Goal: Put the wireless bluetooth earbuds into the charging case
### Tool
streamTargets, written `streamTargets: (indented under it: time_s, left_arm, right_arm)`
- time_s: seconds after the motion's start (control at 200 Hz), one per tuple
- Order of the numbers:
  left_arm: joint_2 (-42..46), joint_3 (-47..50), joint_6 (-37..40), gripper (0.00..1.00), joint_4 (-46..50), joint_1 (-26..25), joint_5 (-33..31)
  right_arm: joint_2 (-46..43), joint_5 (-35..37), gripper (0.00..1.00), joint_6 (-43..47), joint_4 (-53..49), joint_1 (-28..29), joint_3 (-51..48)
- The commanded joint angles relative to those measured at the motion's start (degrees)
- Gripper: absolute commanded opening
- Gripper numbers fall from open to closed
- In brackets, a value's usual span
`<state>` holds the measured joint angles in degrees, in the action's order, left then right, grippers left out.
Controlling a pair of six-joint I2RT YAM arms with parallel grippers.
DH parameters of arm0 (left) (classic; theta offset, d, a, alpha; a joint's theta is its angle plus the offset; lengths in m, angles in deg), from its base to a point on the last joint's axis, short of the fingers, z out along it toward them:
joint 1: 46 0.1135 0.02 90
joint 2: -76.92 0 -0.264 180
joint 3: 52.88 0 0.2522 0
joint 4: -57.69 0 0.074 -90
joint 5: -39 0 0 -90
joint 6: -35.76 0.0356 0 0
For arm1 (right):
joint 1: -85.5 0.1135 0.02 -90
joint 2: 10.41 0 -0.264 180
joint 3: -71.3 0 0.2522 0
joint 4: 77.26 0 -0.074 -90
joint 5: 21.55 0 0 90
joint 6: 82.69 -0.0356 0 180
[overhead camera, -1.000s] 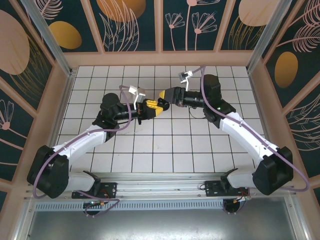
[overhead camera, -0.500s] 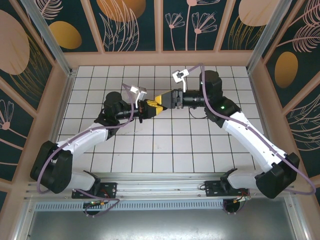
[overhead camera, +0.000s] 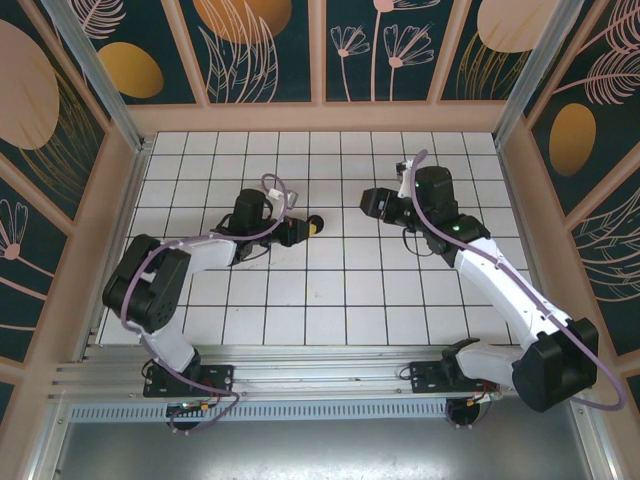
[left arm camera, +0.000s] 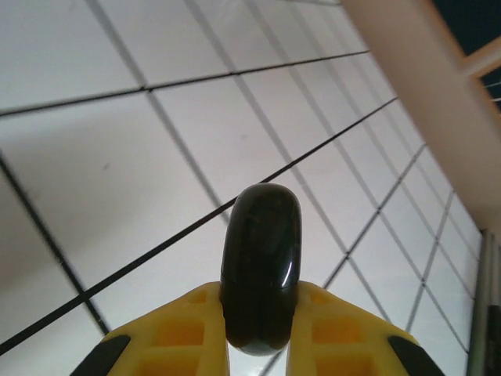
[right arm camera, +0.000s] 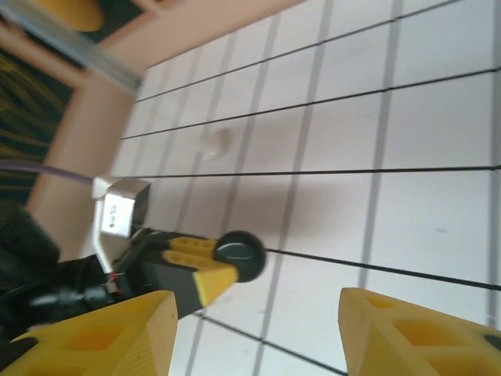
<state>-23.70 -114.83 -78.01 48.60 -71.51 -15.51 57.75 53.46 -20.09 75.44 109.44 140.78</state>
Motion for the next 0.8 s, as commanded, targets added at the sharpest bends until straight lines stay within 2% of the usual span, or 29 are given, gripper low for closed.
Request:
streamTargets:
  time_s: [0.0, 0.275, 0.35, 0.475, 0.701, 0.796]
  left_arm:
    - [-3.3, -1.6, -2.0, 0.07, 1.9, -1.0, -3.1]
    - [-6.2, -0.4, -3.9, 0.19, 2.6, -4.8, -6.8]
    - [-5.2, 0.2, -3.7, 0.26, 3.4, -4.9, -8.6]
    - [-2.6, 0.1, -1.7, 0.41, 6.9, -4.9, -12.9]
    - [2.0, -5.6, 6.2, 0.62, 18.5, -4.7, -22.3]
    - [5.4, -9.6, 10.1, 0.69, 23.9, -4.3, -26.7]
  right_arm:
    - [-0.5, 7.5, 0.59, -0.5, 1.1, -1.7, -2.6]
    - [-2.8, 17.4, 0.68, -1.2, 2.7, -6.3, -8.2]
    - [-3.5, 19.9, 0.71, -1.2, 3.8, -8.3, -9.8]
    - [-5.0, 20.9, 0.76, 5.0, 11.8, -10.8, -15.5]
    - [-6.5, 32.4, 0.95, 13.3, 24.7, -12.2, -24.8]
    - [-5.3, 36.3, 0.99, 16.7, 30.0, -14.0, -28.0]
